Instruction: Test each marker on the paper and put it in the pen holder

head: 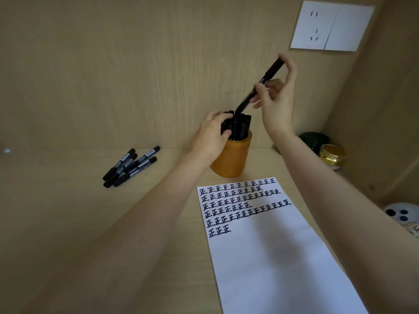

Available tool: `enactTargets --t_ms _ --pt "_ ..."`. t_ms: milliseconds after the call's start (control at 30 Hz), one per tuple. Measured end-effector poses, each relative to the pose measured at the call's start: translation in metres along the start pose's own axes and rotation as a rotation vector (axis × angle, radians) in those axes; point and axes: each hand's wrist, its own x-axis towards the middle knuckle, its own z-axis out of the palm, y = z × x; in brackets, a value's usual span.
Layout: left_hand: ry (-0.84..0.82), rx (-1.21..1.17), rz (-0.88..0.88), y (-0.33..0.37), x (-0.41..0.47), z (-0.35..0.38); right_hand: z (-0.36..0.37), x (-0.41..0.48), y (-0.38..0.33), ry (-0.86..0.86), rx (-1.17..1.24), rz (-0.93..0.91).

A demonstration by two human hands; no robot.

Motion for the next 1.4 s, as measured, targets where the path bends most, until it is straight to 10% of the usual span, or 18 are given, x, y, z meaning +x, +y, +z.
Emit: enactTargets --t_ms 1400 --pt "0.021 0.012 -0.114 0.003 0.011 0.024 -0.002 0.007 0.015 -0.271 -0.173 0.029"
